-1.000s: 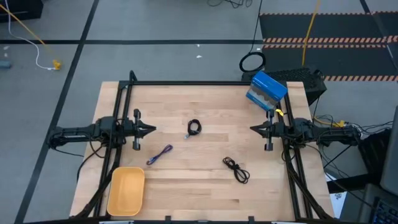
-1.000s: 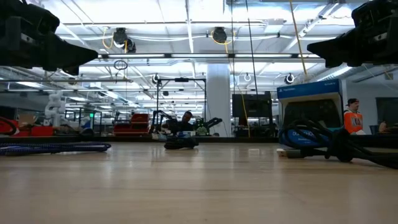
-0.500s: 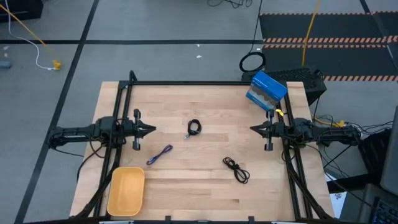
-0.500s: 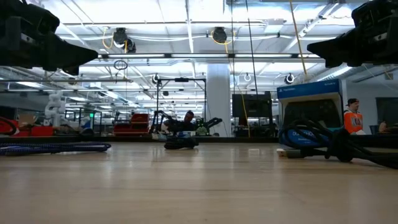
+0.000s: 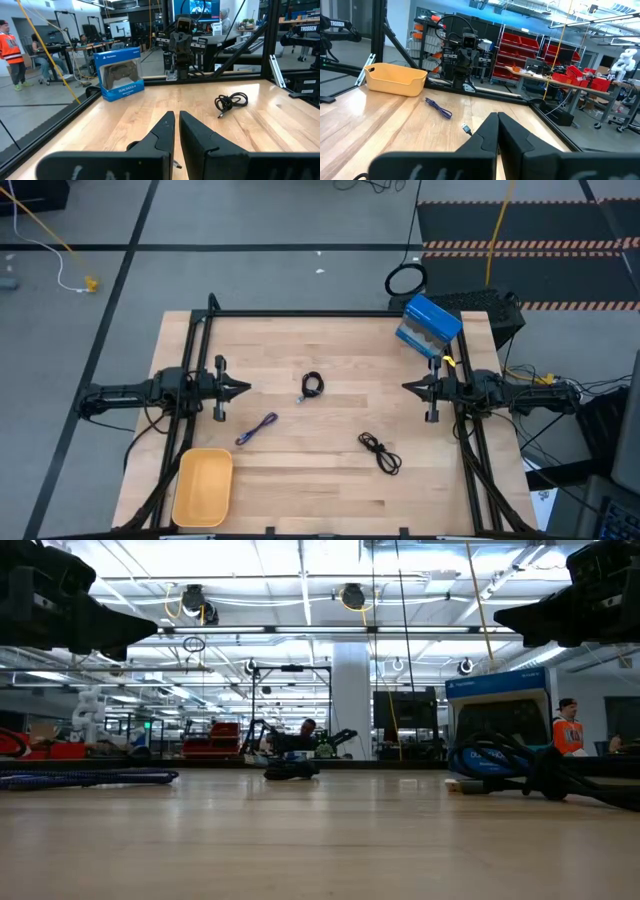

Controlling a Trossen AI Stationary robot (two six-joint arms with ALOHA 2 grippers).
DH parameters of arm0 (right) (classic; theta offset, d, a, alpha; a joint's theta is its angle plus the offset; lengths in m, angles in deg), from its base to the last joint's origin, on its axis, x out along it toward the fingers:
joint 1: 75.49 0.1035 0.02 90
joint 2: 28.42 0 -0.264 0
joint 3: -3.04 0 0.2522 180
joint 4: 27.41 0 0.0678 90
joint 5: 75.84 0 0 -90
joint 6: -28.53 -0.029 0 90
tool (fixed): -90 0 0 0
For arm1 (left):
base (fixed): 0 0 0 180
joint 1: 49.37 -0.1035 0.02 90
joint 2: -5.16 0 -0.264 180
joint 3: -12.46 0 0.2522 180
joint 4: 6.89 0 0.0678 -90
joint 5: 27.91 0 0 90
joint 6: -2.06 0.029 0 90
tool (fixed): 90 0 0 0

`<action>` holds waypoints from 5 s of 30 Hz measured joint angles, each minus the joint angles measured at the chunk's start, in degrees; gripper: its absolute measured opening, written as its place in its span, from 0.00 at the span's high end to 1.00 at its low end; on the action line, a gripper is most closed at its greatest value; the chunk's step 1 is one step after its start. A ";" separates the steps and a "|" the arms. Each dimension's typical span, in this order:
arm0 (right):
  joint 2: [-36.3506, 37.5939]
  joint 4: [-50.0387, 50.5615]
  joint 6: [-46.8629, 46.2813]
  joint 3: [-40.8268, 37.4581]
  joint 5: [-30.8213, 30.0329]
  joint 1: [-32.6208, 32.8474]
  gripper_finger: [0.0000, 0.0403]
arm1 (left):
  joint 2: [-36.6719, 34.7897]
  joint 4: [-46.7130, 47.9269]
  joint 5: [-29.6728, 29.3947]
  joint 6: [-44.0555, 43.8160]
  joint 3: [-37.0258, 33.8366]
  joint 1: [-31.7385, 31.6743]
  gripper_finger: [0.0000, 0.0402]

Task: Pick and place USB-C Cables
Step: Put the bottom black charger cable into the yellow bin

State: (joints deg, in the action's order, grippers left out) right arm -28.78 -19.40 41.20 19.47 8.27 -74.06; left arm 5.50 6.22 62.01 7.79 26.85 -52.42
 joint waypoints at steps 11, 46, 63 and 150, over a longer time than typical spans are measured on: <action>0.00 -0.01 -0.02 -0.02 0.06 0.04 1.00 | 0.02 -0.01 0.02 0.00 0.00 0.01 0.92; -18.39 7.12 -1.12 25.30 0.13 0.04 1.00 | 0.01 -0.02 0.01 0.00 0.00 0.02 0.92; -35.04 24.27 -4.41 53.55 1.63 0.07 1.00 | 0.00 -0.01 0.01 0.00 0.01 0.01 0.92; -78.53 94.57 -54.82 93.77 -5.98 20.44 1.00 | 15.46 16.17 0.03 -4.90 29.71 2.92 0.92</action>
State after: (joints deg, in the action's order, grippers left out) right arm -107.32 75.17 -13.62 113.24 2.29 -53.62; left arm 20.96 22.39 62.04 2.89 56.56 -49.50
